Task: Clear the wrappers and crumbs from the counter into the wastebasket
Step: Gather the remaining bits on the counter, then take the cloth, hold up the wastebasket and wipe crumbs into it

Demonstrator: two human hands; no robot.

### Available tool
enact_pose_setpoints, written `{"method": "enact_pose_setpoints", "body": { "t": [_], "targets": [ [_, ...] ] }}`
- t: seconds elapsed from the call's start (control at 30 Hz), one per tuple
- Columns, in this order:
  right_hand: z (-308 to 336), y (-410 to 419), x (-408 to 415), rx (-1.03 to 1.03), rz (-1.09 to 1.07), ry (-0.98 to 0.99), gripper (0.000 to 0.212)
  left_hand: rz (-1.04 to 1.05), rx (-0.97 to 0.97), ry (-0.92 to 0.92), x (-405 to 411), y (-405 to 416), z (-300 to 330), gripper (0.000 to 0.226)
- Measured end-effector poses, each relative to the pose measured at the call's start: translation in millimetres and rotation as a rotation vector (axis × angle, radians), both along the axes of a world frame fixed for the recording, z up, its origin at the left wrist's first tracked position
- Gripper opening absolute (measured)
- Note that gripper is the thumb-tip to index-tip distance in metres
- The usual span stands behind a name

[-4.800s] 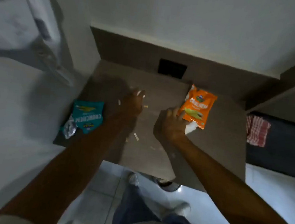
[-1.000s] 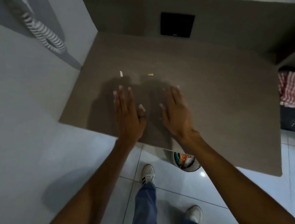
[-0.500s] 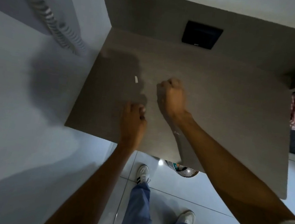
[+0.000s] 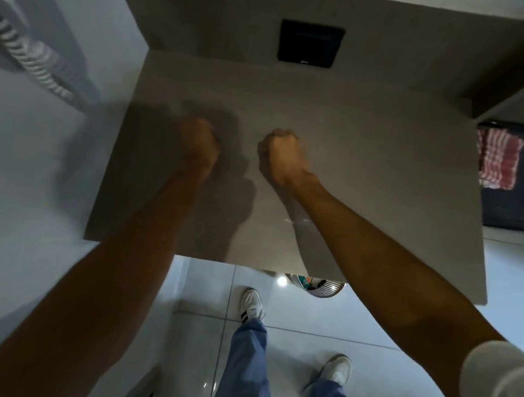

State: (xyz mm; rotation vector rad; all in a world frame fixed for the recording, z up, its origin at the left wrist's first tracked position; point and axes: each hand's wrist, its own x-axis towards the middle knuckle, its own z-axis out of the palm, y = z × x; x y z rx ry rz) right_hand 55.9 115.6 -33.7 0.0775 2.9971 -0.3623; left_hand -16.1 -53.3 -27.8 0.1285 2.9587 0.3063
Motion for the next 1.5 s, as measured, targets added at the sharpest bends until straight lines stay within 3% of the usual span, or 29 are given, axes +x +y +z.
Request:
{"method": "enact_pose_setpoints", "body": {
  "t": [0.1,0.17,0.23,0.3,0.37,0.47,0.57,0.67,0.77,0.9,0.97,1.07,1.2,1.3,1.4,1.5],
  "targets": [
    [14.6,11.6,41.3,-0.42,-0.27,0.081,0.031,0.063,0.145,-0.03,10.7,4.0,15.6,0.034],
    [28.9,13.4,89.5,-0.76,-0.454,0.186,0.028,0.146,0.46,-0.104,45.5,11.8,32.7,0.031],
    [38.0,16.4,154.6,-1.1,-0.544,0.122,0.021,0.164,0.826,-0.33,113.0,22.8,45.5,0.026],
    [35.9,22.8,225.1,-1.262,-0.582,-0.015,0.026,0.107,0.97,-0.59,194.8,28.1,47.9,0.032],
    [18.7,35.6,297.4,-1.287,-0.691,-0.163,0.034,0.087,1.01,-0.789,273.7,33.7,31.6,0.044],
    [-35.3,58.4,373.1,-1.292,-0.944,-0.334,0.036,0.217,0.914,-0.917,353.0,51.8,-28.2,0.026],
    [-125.5,81.7,397.3,-1.277,-1.308,-0.327,0.031,0.563,0.903,-0.971,390.4,95.0,-123.2,0.014],
    [-238.6,102.7,376.0,-1.328,-1.566,-0.298,0.026,0.856,0.937,-1.009,381.7,147.6,-237.5,0.025],
    [-349.6,117.1,341.9,-1.415,-1.707,-0.237,0.009,0.879,0.906,-0.98,351.9,185.6,-349.7,0.046],
    [-410.3,123.4,323.2,-1.648,-1.749,-0.187,0.026,0.638,0.87,-1.168,332.9,202.9,-410.2,0.05],
    [-395.8,121.3,326.8,-1.507,-1.685,-0.231,0.028,0.505,0.755,-1.094,339.1,200.5,-397.3,0.045],
    [-315.8,111.4,354.1,-1.101,-1.438,-0.279,0.031,0.186,0.567,-0.794,370.4,178.1,-317.3,0.039],
    [-170.6,94.0,406.5,-0.526,-0.723,0.044,0.029,-0.284,0.542,-0.326,420.3,135.7,-172.8,0.028],
    [-82.3,107.4,415.4,-0.338,-0.433,0.395,0.032,-0.445,0.537,0.014,412.1,135.4,-83.0,0.03],
    [-30.6,160.9,382.2,-0.221,-0.375,0.665,0.034,-0.579,0.547,0.288,363.8,178.5,-26.0,0.036],
    [-1.9,237.5,321.2,-0.046,-0.502,0.637,0.043,-0.618,0.363,0.389,304.4,247.3,6.2,0.054]
  ]
}}
